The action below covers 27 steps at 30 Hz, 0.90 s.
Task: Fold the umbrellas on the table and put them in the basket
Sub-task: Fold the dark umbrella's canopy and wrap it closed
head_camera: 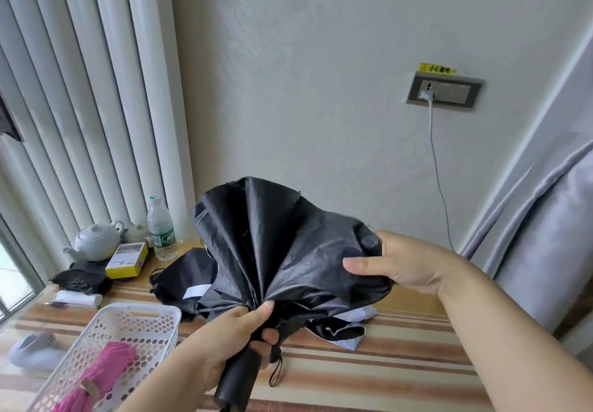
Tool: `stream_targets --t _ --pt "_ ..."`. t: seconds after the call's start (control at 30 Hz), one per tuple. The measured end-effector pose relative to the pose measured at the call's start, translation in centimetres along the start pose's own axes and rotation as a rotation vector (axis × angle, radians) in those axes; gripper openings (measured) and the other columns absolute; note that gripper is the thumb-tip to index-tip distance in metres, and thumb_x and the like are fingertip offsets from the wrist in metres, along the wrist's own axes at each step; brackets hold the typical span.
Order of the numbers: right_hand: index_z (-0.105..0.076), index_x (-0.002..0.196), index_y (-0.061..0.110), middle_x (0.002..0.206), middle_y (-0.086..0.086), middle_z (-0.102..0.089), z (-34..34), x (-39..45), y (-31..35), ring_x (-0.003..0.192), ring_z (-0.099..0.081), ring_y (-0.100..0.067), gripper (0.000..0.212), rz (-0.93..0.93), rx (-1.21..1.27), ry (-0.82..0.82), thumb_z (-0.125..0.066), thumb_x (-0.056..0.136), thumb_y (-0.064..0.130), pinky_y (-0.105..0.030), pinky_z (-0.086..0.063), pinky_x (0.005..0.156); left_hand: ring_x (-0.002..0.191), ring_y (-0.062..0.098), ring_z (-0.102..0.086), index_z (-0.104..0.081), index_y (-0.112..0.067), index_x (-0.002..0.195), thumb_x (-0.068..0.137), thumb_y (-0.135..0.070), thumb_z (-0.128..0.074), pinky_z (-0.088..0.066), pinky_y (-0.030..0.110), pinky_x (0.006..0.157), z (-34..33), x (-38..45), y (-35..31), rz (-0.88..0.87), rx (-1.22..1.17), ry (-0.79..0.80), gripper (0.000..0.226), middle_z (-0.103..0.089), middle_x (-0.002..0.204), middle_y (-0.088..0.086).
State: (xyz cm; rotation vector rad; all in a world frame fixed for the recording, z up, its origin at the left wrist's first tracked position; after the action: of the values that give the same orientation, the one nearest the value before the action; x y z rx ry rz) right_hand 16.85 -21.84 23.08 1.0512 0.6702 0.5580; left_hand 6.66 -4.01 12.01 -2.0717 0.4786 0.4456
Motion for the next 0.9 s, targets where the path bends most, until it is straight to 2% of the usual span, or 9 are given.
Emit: stream_targets --t 0.1,0.23,0.4,0.47,0.57,0.63,0.7,0.83,0.9 --pt "-0.064 0.113 0.012 0.118 -0.009 -0.069 -0.5 -0.1 0.2 0.110 -0.066 -0.021 0.034 -0.002 0.075 0.060 -0.062 0.081 0.023 -0.026 -0.052 0.091 0.046 0.008 -0.027 -0.048 -0.007 0.082 0.078 -0.037 -0.057 -0.031 0.019 0.048 -0.3 -0.3 -0.1 -0.021 0.029 0.014 0.032 -0.040 0.062 0.005" --pt "-0.065 0.113 0.012 0.116 -0.008 -0.070 0.2 0.2 0.1 0.108 -0.066 -0.020 0.037 0.008 0.006 -0.031 -0.068 0.081 0.029 -0.026 -0.053 0.091 0.050 0.009 -0.025 -0.058 -0.009 0.085 0.071 -0.050 -0.062 -0.026 0.019 0.053 -0.2 -0.5 -0.5 -0.037 0.025 0.054 0.042 -0.039 0.065 0.004" --pt "-0.064 0.113 0.010 0.114 -0.003 -0.071 0.8 -0.2 0.0 0.106 -0.067 -0.014 0.030 -0.065 0.018 -0.003 -0.052 0.092 0.028 -0.021 -0.053 0.088 0.044 0.008 -0.031 -0.055 -0.011 0.083 0.074 -0.047 -0.064 -0.025 0.017 0.047 -0.4 -0.6 -0.9 -0.051 0.007 0.024 0.038 -0.041 0.061 0.003" --pt "-0.061 0.119 0.009 0.116 -0.002 -0.071 0.8 -0.6 0.0 0.110 -0.066 -0.015 0.040 -0.083 0.103 0.019 -0.055 0.090 0.036 -0.024 -0.052 0.093 0.044 0.008 -0.029 -0.056 -0.011 0.082 0.074 -0.042 -0.065 -0.025 0.018 0.047 -0.1 -0.3 -1.0 -0.065 0.036 -0.011 0.034 -0.041 0.061 0.002" --pt "-0.057 0.127 0.012 0.126 -0.004 -0.066 0.5 -1.0 -0.3 0.119 -0.060 -0.018 0.078 -0.046 0.039 0.138 -0.081 0.065 0.052 -0.027 -0.048 0.100 0.044 0.009 -0.029 -0.052 -0.012 0.087 0.078 -0.040 -0.065 -0.026 0.017 0.045 0.6 0.0 -1.3 -0.092 0.054 -0.076 0.032 -0.041 0.060 0.002" --pt "-0.059 0.126 0.012 0.125 -0.006 -0.066 0.3 -0.7 -0.9 0.118 -0.061 -0.020 0.072 -0.022 -0.033 0.153 -0.088 0.063 0.031 -0.027 -0.049 0.097 0.041 0.010 -0.033 -0.046 -0.011 0.088 0.087 -0.037 -0.062 -0.031 0.018 0.043 0.7 0.0 -1.6 -0.120 0.117 -0.119 0.031 -0.043 0.059 0.003" --pt "-0.061 0.121 0.014 0.119 -0.003 -0.069 0.1 -0.4 -1.1 0.110 -0.065 -0.014 0.054 -0.004 -0.053 0.103 -0.078 0.070 0.010 -0.022 -0.050 0.089 0.038 0.012 -0.040 -0.043 -0.009 0.087 0.092 -0.035 -0.058 -0.034 0.021 0.044 0.7 -0.1 -1.8 -0.145 0.184 -0.156 0.030 -0.045 0.058 0.003" --pt "-0.061 0.118 0.016 0.112 0.005 -0.071 -0.8 -0.2 -1.0 0.106 -0.066 -0.009 0.042 0.038 0.034 0.143 -0.068 0.077 0.005 -0.018 -0.049 0.085 0.038 0.013 -0.041 -0.038 -0.010 0.095 0.092 -0.034 -0.059 -0.033 0.023 0.046 1.2 0.1 -1.9 -0.132 0.185 -0.193 0.032 -0.046 0.060 0.004" --pt "-0.059 0.119 0.007 0.114 -0.004 -0.069 -1.3 0.0 -0.9 0.109 -0.064 -0.019 0.043 0.054 0.084 0.191 -0.067 0.077 0.006 -0.026 -0.049 0.091 0.038 0.013 -0.041 -0.038 -0.009 0.092 0.093 -0.033 -0.058 -0.032 0.025 0.048 1.4 0.3 -2.0 -0.153 0.219 -0.213 0.031 -0.046 0.059 0.004"
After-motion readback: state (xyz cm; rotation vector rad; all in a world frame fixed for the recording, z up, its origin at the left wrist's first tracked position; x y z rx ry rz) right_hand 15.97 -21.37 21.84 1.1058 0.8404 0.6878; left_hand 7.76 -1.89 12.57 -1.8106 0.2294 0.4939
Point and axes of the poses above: each hand's wrist, its own x-axis towards the middle knuckle, its own z-axis out of the back of the hand, y = z × x, the point moved 5 cm from there along x, towards the middle knuckle
